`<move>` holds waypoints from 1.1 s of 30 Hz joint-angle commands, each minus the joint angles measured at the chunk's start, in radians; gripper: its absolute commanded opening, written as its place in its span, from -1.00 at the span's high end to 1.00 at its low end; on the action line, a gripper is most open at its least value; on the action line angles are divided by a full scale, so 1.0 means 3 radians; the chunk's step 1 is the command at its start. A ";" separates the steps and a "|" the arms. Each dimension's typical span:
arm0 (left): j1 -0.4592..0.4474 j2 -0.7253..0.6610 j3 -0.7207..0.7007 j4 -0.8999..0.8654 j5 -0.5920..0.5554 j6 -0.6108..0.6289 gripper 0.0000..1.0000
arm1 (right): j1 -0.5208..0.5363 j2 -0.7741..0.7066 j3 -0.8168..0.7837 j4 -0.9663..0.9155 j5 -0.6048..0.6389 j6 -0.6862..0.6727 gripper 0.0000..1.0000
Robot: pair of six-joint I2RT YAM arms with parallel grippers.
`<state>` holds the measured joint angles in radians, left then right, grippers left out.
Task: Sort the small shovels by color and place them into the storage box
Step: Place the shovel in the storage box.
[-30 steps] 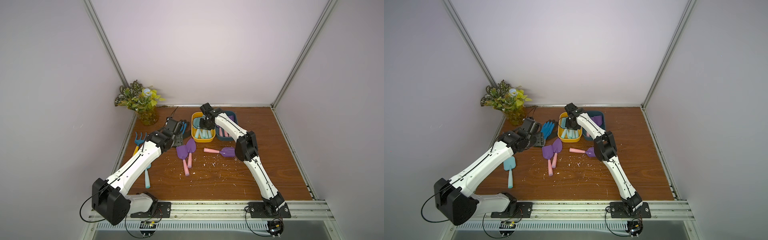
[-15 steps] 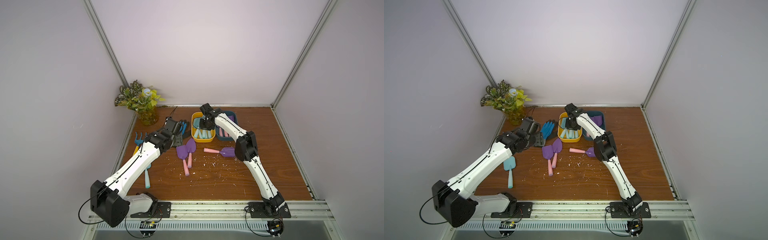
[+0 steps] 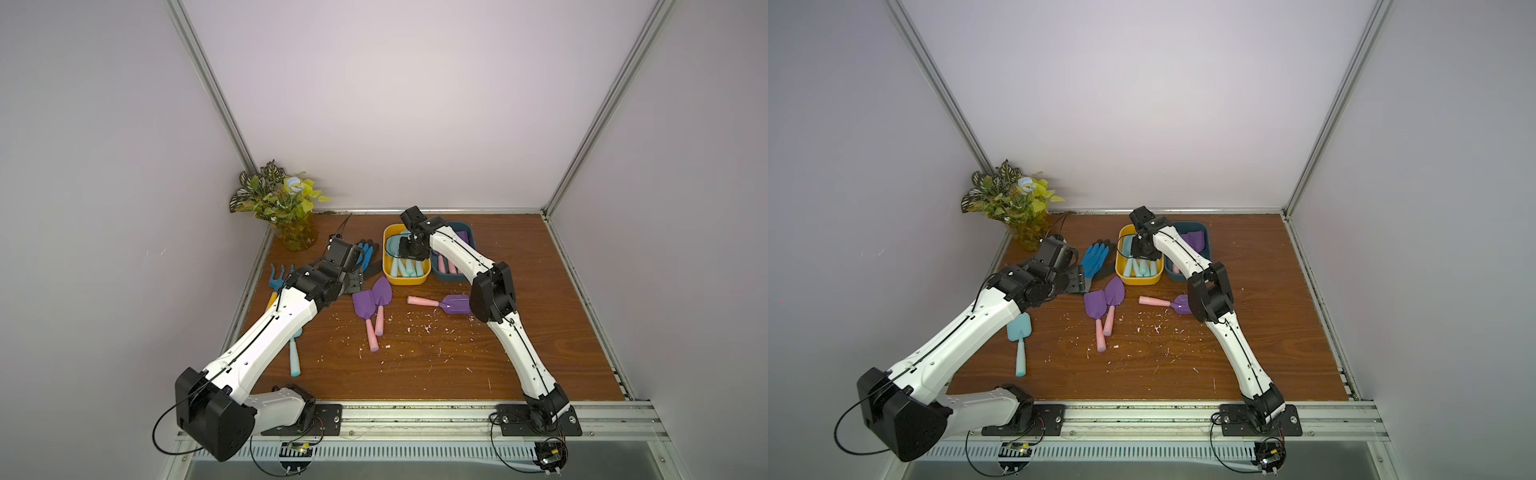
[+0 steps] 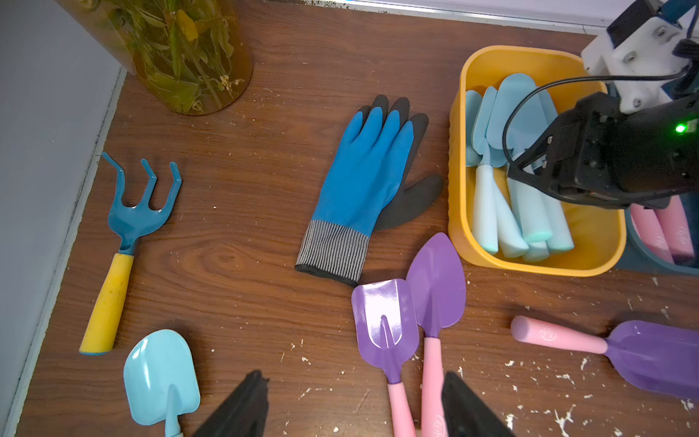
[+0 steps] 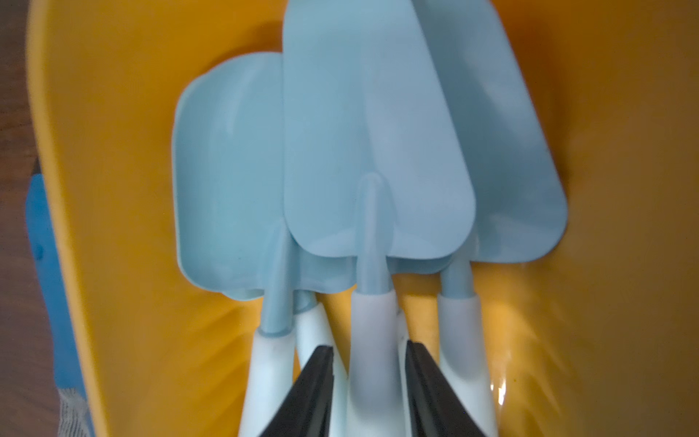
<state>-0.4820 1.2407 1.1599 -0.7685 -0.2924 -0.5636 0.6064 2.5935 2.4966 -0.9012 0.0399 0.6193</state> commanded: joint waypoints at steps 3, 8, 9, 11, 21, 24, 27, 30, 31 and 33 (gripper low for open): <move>0.0037 -0.0081 0.0009 -0.0116 -0.0018 -0.0021 -0.49 | -0.0024 -0.0511 0.0124 0.0087 0.0061 -0.0080 0.22; 0.0039 -0.0102 0.0032 -0.0124 0.0038 -0.0049 -0.50 | -0.0021 -0.0925 -0.0033 0.0180 0.0219 -0.0141 0.22; 0.0039 -0.0106 0.0029 -0.0121 0.0055 -0.0049 -0.50 | -0.0021 -0.1041 -0.0131 0.0224 0.0259 -0.0154 0.21; 0.0038 -0.0120 0.0018 -0.0121 0.0079 -0.0064 -0.50 | -0.0021 -0.1299 -0.0374 0.0333 0.0323 -0.0195 0.21; 0.0032 -0.0229 -0.0273 -0.0121 0.0080 -0.0259 -0.48 | -0.0027 -0.2733 -0.2291 0.1038 0.0251 -0.0383 0.03; -0.0002 -0.0309 -0.0435 -0.0122 0.0053 -0.0361 -0.47 | -0.0032 -0.3168 -0.2949 0.1271 0.0188 -0.0490 0.03; -0.0081 -0.0398 -0.0621 -0.0126 -0.0055 -0.0491 -0.48 | -0.0042 -0.3556 -0.3550 0.1469 0.0172 -0.0547 0.03; -0.0116 -0.0496 -0.0823 -0.0120 -0.0157 -0.0691 -0.47 | -0.0051 -0.3854 -0.4039 0.1638 0.0135 -0.0580 0.02; -0.0125 -0.0526 -0.0876 -0.0125 -0.0181 -0.0745 -0.48 | -0.0050 -0.3913 -0.4151 0.1694 0.0126 -0.0598 0.02; -0.0138 -0.0583 -0.1009 -0.0122 -0.0225 -0.0881 -0.48 | -0.0067 -0.3991 -0.4346 0.1749 0.0100 -0.0652 0.02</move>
<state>-0.5110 1.0889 0.8906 -0.7864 -0.3107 -0.7467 0.5945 1.4475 1.2316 -0.4759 0.0917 0.4686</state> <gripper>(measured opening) 0.739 0.490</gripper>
